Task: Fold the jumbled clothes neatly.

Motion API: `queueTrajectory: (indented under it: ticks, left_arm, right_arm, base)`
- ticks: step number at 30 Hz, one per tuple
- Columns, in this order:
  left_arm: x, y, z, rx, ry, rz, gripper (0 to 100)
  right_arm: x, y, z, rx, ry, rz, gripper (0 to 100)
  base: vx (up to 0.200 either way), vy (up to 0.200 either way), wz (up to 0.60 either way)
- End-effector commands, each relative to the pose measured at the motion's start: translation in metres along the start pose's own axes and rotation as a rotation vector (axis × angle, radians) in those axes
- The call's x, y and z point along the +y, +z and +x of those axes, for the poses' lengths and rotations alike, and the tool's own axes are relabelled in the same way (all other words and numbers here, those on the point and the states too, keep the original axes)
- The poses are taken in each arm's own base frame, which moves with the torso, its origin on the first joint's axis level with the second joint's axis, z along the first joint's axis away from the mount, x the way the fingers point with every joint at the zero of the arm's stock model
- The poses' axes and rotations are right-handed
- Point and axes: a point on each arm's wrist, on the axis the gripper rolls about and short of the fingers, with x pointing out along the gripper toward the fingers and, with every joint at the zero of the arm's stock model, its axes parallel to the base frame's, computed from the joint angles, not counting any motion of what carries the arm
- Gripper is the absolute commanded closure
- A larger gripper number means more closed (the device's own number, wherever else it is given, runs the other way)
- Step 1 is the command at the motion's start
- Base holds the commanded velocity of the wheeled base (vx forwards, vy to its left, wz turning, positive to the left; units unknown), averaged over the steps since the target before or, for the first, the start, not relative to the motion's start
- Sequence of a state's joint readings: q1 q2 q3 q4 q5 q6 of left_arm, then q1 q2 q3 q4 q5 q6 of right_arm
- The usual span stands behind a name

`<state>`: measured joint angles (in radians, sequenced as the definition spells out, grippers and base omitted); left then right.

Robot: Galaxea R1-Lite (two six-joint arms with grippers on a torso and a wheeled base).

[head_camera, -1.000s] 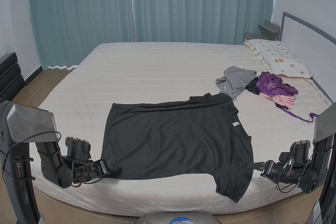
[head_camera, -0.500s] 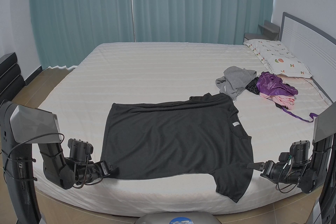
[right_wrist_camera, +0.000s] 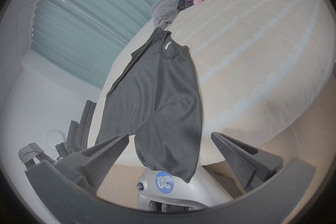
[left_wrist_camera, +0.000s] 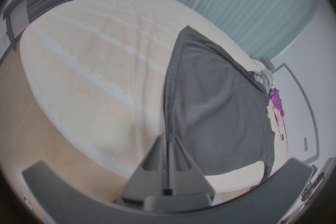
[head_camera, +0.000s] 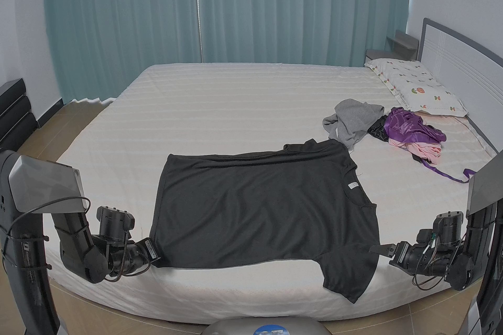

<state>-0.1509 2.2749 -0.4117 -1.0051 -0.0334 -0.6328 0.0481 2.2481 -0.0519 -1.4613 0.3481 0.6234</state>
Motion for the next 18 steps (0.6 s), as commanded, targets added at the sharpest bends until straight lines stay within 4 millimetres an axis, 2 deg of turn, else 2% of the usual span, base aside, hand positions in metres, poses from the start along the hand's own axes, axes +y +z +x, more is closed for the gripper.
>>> queueTrajectory:
  ticks: [1,5,9,14,18]
  left_arm:
    - [0.002,0.005,-0.013,-0.025,-0.006,-0.016,100]
    - [0.005,0.008,-0.016,-0.035,-0.002,-0.036,100]
    - [0.011,0.009,-0.018,-0.032,0.003,-0.076,100]
    - [0.012,0.009,-0.018,-0.028,0.002,-0.106,100]
    - [0.014,0.004,-0.019,0.006,-0.008,-0.109,100]
  right_arm:
    - [-0.003,-0.004,0.006,0.019,-0.008,-0.003,0]
    - [-0.004,-0.008,0.014,0.024,-0.002,-0.015,0]
    - [-0.009,-0.013,0.032,0.008,-0.053,-0.035,0]
    - [-0.013,-0.002,0.054,-0.079,-0.092,-0.05,0]
    - [-0.011,0.008,0.063,-0.126,-0.072,-0.057,0]
  base:
    - [0.0,0.0,0.0]
    - [0.0,0.0,0.0]
    - [0.0,0.0,0.0]
    - [0.0,0.0,0.0]
    - [0.0,0.0,0.0]
